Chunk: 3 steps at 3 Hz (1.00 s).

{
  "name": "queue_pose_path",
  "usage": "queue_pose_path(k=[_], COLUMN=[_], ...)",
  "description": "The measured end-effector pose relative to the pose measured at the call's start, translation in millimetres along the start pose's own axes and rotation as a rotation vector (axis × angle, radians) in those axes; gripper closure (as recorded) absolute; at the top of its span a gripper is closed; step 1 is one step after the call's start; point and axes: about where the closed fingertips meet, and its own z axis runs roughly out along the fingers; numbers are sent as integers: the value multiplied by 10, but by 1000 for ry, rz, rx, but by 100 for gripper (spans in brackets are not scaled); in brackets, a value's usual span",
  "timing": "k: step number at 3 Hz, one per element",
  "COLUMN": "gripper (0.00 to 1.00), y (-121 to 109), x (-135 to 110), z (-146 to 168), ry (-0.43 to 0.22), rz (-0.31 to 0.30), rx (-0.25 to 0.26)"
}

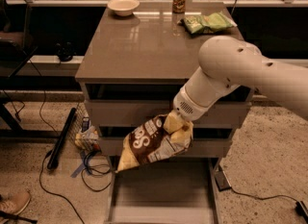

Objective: Place brown chip bag into bottom drawer

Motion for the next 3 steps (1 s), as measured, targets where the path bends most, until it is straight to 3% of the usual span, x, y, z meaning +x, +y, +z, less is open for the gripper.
queue_pose_path(k=[1, 2, 3], gripper=[100, 100, 100], y=[-5, -34, -141], x=[-19, 108, 407], z=[-17, 238, 1170], ry=[-4, -4, -10], rz=[-1, 50, 217], rx=[2, -33, -122])
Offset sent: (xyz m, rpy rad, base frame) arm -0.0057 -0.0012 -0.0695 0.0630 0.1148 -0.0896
